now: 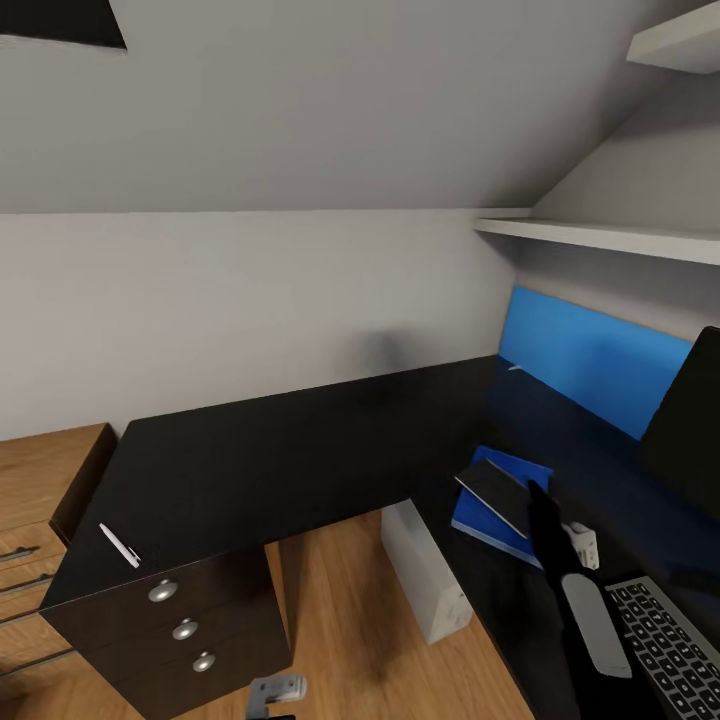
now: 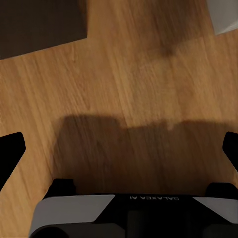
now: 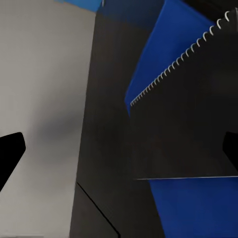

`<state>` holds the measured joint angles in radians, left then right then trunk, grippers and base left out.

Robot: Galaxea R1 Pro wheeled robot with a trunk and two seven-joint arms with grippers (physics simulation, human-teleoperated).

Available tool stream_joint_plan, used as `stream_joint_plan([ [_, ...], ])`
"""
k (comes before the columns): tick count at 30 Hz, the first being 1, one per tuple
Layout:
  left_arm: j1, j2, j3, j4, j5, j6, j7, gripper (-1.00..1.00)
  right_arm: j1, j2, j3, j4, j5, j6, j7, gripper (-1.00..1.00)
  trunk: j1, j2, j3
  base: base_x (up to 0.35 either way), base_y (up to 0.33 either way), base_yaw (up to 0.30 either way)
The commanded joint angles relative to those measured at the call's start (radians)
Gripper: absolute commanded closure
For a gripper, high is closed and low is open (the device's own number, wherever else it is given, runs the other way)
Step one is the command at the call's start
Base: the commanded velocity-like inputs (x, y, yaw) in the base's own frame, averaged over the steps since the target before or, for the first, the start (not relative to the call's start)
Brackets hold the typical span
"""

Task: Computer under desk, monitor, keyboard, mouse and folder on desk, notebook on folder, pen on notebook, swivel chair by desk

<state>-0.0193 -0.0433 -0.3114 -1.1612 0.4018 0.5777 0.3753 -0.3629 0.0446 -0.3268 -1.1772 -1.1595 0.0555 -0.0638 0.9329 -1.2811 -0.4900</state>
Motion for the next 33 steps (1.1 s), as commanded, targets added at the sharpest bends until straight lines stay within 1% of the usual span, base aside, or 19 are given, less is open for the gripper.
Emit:
stream_joint_plan([
  [1, -0.001, 0.0, -0.001, 0.0, 0.011, 0.002, 0.01, -1.0, -0.001, 0.001, 0.002, -0.006, -0.006, 0.006, -0.003, -1.0, 0.0, -0.001, -0.001, 0.0, 0.0, 0.0],
  [4, -0.001, 0.0, 0.0, 0.001, 0.011, 0.002, 0.011, -1.0, -0.001, 0.004, 0.024, -0.017, -0.005, 0.006, -0.002, -1.0, 0.0, -0.001, -0.001, 0.0, 0.0, 0.0],
  [5, -0.001, 0.0, 0.0, 0.002, 0.011, 0.002, 0.011, -1.0, -0.001, 0.005, 0.045, -0.023, -0.005, 0.006, -0.001, -1.0, 0.0, -0.001, -0.001, 0.0, 0.0, 0.0],
  [6, -0.001, 0.0, 0.0, 0.002, 0.011, 0.002, 0.011, -1.0, -0.001, 0.006, 0.082, -0.032, -0.005, 0.006, -0.001, -1.0, 0.0, -0.001, -0.001, 0.0, 0.0, 0.0],
  [9, -0.001, 0.0, 0.0, 0.004, 0.011, 0.002, 0.011, -1.0, -0.001, 0.009, 0.141, -0.054, -0.006, 0.005, -0.001, -1.0, 0.0, -0.001, -0.001, 0.0, 0.0, 0.0],
  [13, -0.001, 0.0, 0.0, 0.004, 0.011, 0.002, 0.011, -1.0, -0.001, 0.012, 0.172, -0.057, -0.007, 0.005, -0.002, -1.0, 0.0, -0.001, -0.001, 0.0, 0.0, 0.061],
  [15, -0.001, 0.0, 0.001, 0.005, 0.011, 0.002, 0.011, -1.0, 0.0, 0.013, 0.222, -0.053, -0.004, 0.004, -0.005, -1.0, 0.0, -0.001, 0.0, 0.0, 0.0, 0.188],
  [17, -0.001, 0.0, 0.001, 0.006, 0.011, 0.002, 0.011, -1.0, 0.0, 0.013, 0.252, -0.049, -0.003, 0.004, -0.006, -1.0, 0.0, -0.001, 0.001, 0.0, 0.0, 0.219],
  [19, -0.001, 0.0, 0.001, 0.021, 0.01, -0.008, 0.011, -1.0, -0.001, 0.014, 0.325, -0.029, -0.002, -0.008, -0.02, -1.0, 0.0, -0.001, 0.001, 0.0, 0.0, 0.242],
  [21, -0.001, 0.001, 0.001, 0.031, 0.009, -0.024, 0.011, -1.0, -0.001, 0.014, 0.351, -0.017, -0.001, -0.017, -0.031, -1.0, 0.0, -0.001, 0.002, 0.0, 0.0, 0.251],
  [23, -0.001, 0.001, 0.001, 0.051, 0.008, -0.065, 0.011, -1.0, -0.001, 0.014, 0.394, -0.001, 0.012, -0.032, -0.055, -1.0, 0.0, -0.001, 0.003, 0.0, 0.0, 0.255],
  [24, -0.001, 0.002, 0.001, 0.086, 0.007, -0.128, 0.011, -1.0, -0.001, 0.021, 0.456, 0.01, 0.059, -0.06, -0.089, -1.0, 0.0, -0.001, 0.004, 0.0, 0.0, 0.258],
  [26, -0.001, 0.003, 0.003, 0.117, 0.006, -0.175, 0.01, -1.0, 0.0, 0.037, 0.512, 0.017, 0.139, -0.101, -0.12, -1.0, 0.0, -0.001, 0.005, 0.0, 0.0, 0.259],
  [27, -0.001, 0.004, 0.003, 0.123, 0.006, -0.183, 0.01, -1.0, 0.0, 0.043, 0.525, 0.019, 0.164, -0.113, -0.128, -1.0, 0.0, -0.001, 0.005, 0.0, 0.0, 0.259],
  [28, -0.001, 0.006, 0.004, 0.14, 0.006, -0.202, 0.01, -1.0, -0.001, 0.056, 0.551, 0.024, 0.218, -0.137, -0.144, -1.0, 0.0, -0.001, 0.006, 0.0, 0.0, 0.261],
  [30, -0.001, 0.01, 0.005, 0.173, 0.007, -0.231, 0.009, -1.0, -0.001, 0.067, 0.574, 0.032, 0.275, -0.159, -0.161, -1.0, 0.0, -0.001, 0.007, 0.0, 0.0, 0.263],
  [31, -0.001, 0.015, 0.006, 0.222, 0.006, -0.279, 0.008, -1.0, -0.001, 0.077, 0.594, 0.041, 0.328, -0.179, -0.177, -1.0, 0.0, -0.001, 0.007, 0.0, 0.0, 0.259],
  [32, -0.001, 0.017, 0.007, 0.25, 0.006, -0.31, 0.007, -1.0, 0.0, 0.081, 0.601, 0.046, 0.351, -0.189, -0.183, -1.0, 0.0, -0.001, 0.007, 0.0, 0.0, 0.246],
  [33, -0.001, 0.019, 0.007, 0.307, 0.006, -0.384, 0.006, -1.0, 0.0, 0.088, 0.612, 0.055, 0.385, -0.207, -0.193, -1.0, 0.0, -0.001, 0.007, 0.0, 0.0, 0.185],
])
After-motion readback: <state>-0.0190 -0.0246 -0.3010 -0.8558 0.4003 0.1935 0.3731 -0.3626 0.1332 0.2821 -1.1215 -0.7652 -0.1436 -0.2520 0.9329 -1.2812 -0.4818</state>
